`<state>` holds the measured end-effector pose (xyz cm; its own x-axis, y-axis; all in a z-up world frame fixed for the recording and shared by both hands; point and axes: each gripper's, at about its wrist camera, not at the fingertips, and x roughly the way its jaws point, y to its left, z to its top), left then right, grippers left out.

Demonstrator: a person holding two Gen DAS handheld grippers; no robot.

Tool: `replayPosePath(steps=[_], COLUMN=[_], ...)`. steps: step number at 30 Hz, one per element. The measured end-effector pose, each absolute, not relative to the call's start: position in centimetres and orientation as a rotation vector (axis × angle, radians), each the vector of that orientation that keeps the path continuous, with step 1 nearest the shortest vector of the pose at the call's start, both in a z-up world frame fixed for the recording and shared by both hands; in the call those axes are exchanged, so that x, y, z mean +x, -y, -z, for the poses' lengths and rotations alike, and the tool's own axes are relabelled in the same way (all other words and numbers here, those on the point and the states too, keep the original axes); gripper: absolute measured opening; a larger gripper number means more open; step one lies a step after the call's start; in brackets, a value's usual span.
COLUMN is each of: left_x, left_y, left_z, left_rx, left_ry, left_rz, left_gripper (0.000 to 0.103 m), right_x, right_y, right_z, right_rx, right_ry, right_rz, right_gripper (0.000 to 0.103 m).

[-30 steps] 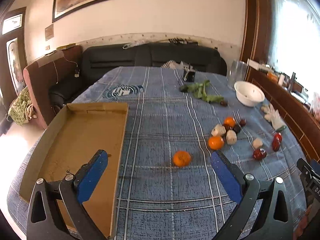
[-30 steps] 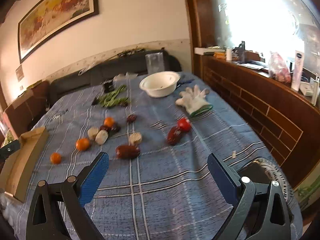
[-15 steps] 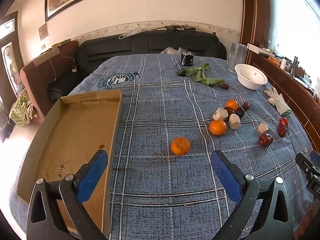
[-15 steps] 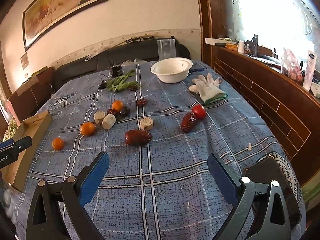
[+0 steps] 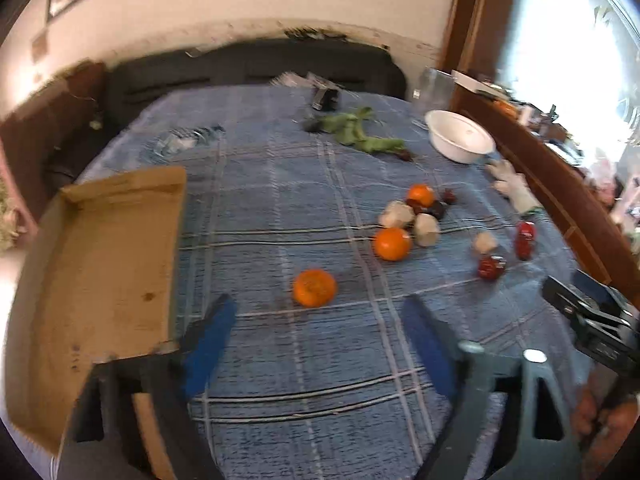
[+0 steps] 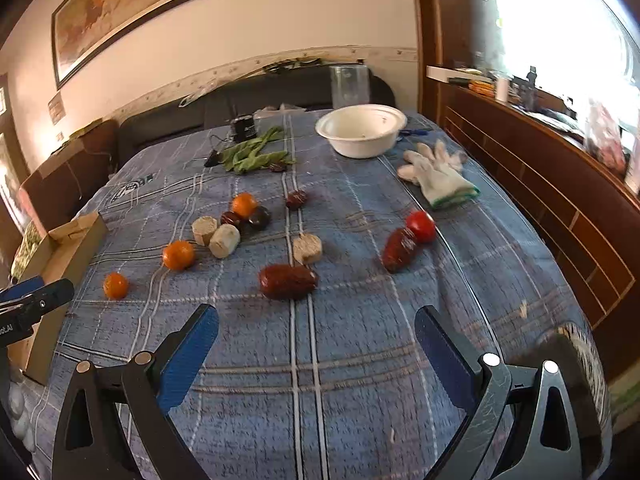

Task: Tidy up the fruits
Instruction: 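Grasp a mandarin with the left tool while the right tool grasps a red date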

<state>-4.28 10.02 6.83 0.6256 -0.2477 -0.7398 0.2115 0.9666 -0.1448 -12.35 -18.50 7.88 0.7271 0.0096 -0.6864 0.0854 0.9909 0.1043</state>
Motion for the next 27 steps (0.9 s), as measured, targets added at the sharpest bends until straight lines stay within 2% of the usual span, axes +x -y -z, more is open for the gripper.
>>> replayPosePath(steps=[2, 4, 8, 17, 20, 27], left_x=[-3.4, -2.7, -1.0, 1.2, 1.1, 1.4], left_y=[-9.9, -9.2, -6.9, -6.3, -6.8, -6.9], left_z=[-6.5, -6.1, -4.8, -2.0, -2.1, -1.1], left_rx=[-0.058, -0.041, 0.032, 0.12, 0.109, 0.121], left_ry=[-0.886, -0.901, -0.939, -0.992, -0.992, -1.027], left_rz=[0.297, 0.304, 0.32, 0.267, 0.25, 0.245], left_gripper=[0.068, 0.068, 0.068, 0.067, 0.058, 0.058], right_x=[-11.2, -10.1, -7.2, -4.7, -4.4, -4.4], right_y=[18.3, 18.1, 17.7, 17.7, 17.7, 17.4], right_z=[-8.0, -7.7, -5.7, -3.2, -2.7, -2.5], right_rx=[0.132, 0.136, 0.144, 0.162, 0.154, 0.122], right_ry=[-0.764, -0.79, -0.882, -0.955, -0.963, -0.945], right_rz=[0.012, -0.016, -0.038, -0.024, -0.013, 0.012], right_gripper=[0.1, 0.094, 0.075, 0.074, 0.074, 0.061])
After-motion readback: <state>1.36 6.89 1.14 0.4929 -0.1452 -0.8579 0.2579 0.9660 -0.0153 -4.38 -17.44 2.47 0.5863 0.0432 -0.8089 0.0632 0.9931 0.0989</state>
